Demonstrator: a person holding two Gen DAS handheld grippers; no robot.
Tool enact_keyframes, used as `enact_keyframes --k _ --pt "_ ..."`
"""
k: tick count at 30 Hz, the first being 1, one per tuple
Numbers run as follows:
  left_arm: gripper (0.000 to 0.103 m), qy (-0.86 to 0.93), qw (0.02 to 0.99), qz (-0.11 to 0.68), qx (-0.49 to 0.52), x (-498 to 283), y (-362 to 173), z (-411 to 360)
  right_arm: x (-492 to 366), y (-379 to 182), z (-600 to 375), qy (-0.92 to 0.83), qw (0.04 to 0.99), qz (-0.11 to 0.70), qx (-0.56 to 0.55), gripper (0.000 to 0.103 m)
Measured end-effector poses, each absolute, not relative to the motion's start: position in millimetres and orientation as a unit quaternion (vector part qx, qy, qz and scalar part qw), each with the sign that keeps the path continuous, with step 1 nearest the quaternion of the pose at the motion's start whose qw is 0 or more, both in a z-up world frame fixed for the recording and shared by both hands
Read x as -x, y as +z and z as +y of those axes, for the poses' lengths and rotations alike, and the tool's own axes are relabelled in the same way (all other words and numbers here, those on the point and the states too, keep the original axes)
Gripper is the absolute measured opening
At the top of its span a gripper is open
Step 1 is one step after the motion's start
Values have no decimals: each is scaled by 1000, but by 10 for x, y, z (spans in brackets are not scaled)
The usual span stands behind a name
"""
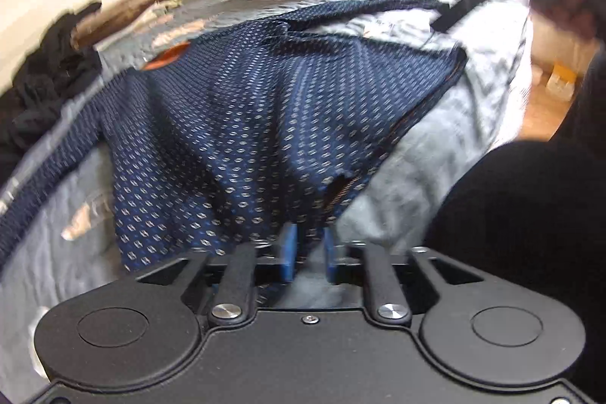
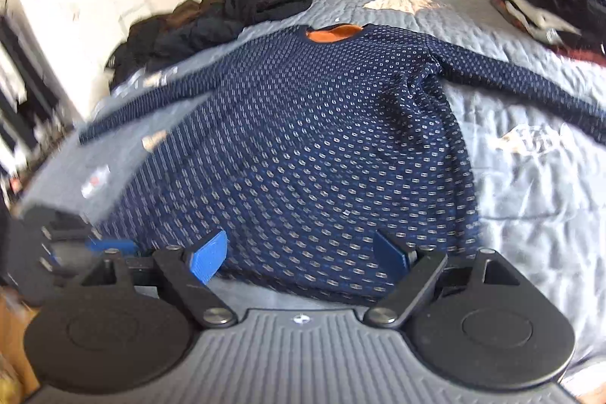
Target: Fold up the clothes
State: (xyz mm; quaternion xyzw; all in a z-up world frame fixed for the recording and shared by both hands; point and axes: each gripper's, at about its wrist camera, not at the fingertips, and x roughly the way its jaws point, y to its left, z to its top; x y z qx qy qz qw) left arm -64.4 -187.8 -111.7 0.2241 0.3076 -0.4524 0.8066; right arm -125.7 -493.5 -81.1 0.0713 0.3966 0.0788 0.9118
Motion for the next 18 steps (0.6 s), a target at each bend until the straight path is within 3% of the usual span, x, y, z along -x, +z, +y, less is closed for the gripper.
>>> enact_keyframes --k 2,10,16,18 --pt "53 -452 812 323 -178 618 -1003 -1819 1253 -859 -4922 101 908 406 -21 84" --pt "58 -403 836 366 -66 522 -625 -1910 1052 -1082 -4628 166 881 408 175 83" --pt "67 -411 842 346 -42 597 -390 -2099 1009 -1273 -4725 186 855 433 218 80" --pt "68 -412 843 345 -37 619 -369 -2151 992 -1323 -4827 180 855 444 199 71"
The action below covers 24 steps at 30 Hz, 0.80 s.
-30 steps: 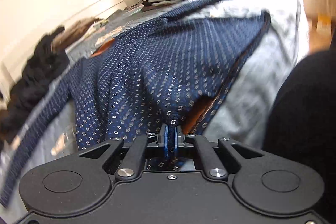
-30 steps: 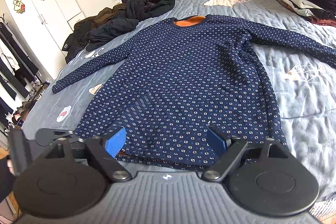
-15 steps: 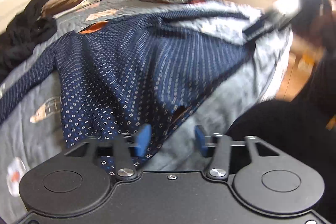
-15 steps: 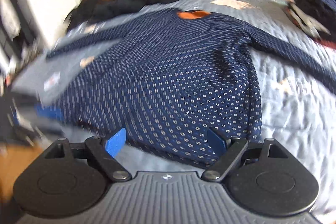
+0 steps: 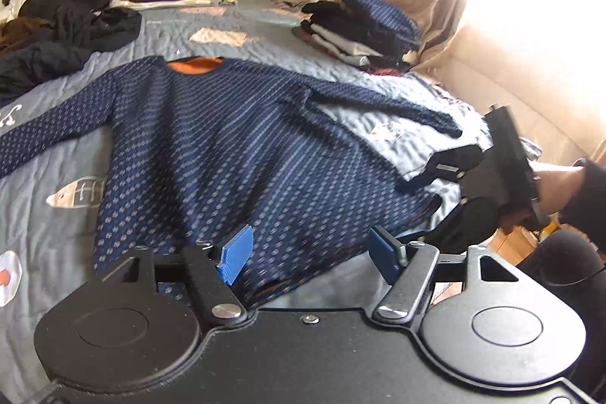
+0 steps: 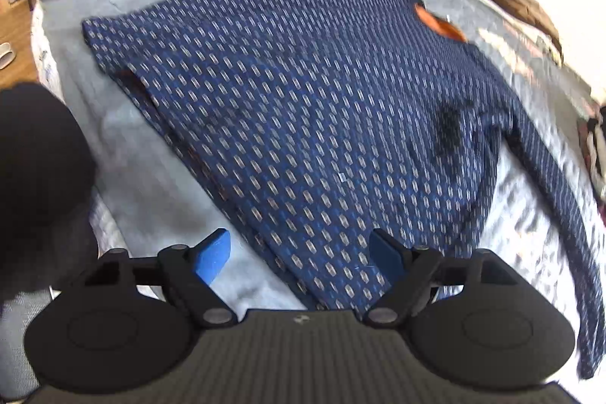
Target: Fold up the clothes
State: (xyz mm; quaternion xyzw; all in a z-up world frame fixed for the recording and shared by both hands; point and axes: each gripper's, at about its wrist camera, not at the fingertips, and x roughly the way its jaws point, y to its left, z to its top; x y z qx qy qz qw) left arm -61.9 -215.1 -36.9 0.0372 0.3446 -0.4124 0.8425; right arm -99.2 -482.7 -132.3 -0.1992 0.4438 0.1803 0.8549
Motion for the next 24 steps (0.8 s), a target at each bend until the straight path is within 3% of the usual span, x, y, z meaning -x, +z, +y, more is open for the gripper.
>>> enact_keyframes --k 3,5,10,20,24 --pt "68 -408 844 346 -31 649 -389 -2201 929 -1345 -4948 181 860 450 161 55" --pt "68 -404 845 348 -30 663 -412 -2208 918 -1366 -4943 196 856 452 158 29" --pt "68 -396 847 354 -29 691 -463 -2217 925 -1283 -4997 210 850 459 147 10" --pt "68 -376 857 352 -17 663 -491 -2201 1091 -1144 -5275 202 826 493 183 8" --pt "69 -369 860 353 -9 698 -488 -2215 1072 -1060 -5406 201 841 485 133 20"
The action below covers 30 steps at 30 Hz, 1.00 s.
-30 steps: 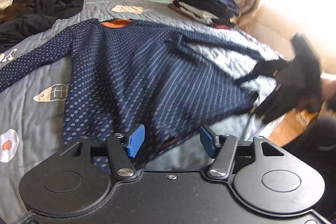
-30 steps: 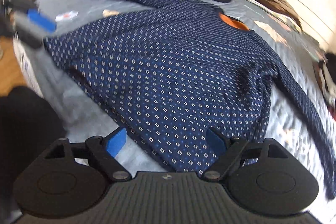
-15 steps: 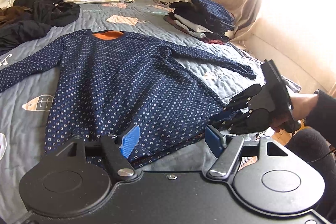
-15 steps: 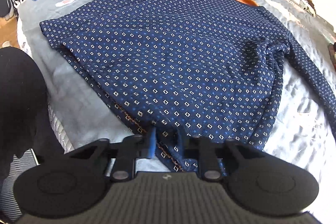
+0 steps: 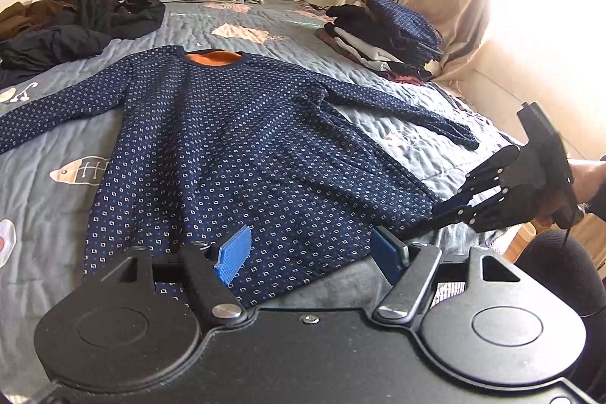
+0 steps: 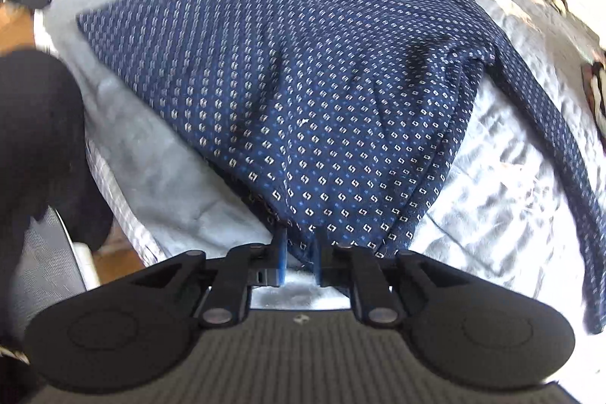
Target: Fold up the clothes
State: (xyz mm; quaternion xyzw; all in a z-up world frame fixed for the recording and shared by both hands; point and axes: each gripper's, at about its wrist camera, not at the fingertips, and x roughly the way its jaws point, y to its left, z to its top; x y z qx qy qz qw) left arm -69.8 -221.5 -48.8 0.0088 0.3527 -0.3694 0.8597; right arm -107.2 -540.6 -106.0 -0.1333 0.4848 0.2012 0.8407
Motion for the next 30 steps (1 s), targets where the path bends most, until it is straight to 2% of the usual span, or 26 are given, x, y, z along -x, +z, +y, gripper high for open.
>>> enact_keyframes --k 2,4,5,11,15,21,24,30 --pt "73 -367 862 351 -5 714 -462 -2223 1058 -927 -5576 198 860 464 80 48" --pt "77 -361 865 348 -4 710 -433 -2255 987 -841 -5739 188 871 452 33 63" --pt "77 -361 867 344 -4 693 -410 -2296 934 -814 -5816 177 876 448 15 66" --pt "78 -366 872 324 -2 575 -269 -2586 612 -1002 -5967 162 874 454 -55 69" --pt "79 -368 873 320 2 575 -262 -2703 530 -1228 -6037 158 857 489 -32 69" --pt "80 -354 869 346 -1 579 -428 -2733 407 -1000 -7059 49 895 428 -113 69" --pt "80 -343 867 361 1 534 -483 -2727 292 -903 -7663 -23 904 421 -72 70" --pt "80 -328 864 382 7 354 -538 -2920 124 -762 -8510 -43 895 444 22 70"
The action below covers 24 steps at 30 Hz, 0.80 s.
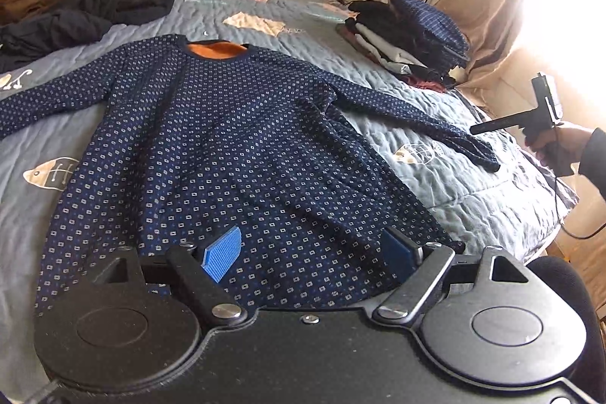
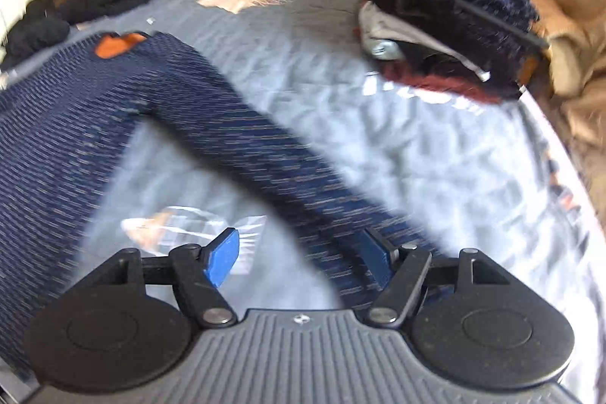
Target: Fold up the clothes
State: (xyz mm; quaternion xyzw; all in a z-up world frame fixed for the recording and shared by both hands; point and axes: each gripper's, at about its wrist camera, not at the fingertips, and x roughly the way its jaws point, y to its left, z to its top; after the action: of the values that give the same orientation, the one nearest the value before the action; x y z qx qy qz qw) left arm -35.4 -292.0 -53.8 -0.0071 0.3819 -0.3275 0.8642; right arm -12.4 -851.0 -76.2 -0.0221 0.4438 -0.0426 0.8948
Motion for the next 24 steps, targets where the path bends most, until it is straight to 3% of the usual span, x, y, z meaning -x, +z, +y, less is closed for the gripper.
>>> enact_keyframes --k 3,10,18,21,22,23,24 --pt "80 -335 864 375 17 238 -525 -3175 86 -824 -8959 -67 879 472 11 71" --pt "80 -359 860 358 58 122 -559 -3727 322 -1055 -9765 -89 855 487 -151 71" --pt "80 -361 851 375 67 195 -754 -3998 202 -1361 -9746 -51 843 497 -199 71" --pt "80 -355 852 379 60 210 -766 -3974 140 -1382 -9630 -26 846 495 -197 54" --pt "80 -352 854 380 59 206 -763 -3963 110 -1375 -9607 -25 846 496 -193 28" --pt "80 -348 855 381 58 203 -760 -3951 78 -1368 -9587 -24 846 497 -189 13" --pt "80 -344 857 381 57 197 -758 -3932 55 -1344 -9585 -29 849 494 -185 13"
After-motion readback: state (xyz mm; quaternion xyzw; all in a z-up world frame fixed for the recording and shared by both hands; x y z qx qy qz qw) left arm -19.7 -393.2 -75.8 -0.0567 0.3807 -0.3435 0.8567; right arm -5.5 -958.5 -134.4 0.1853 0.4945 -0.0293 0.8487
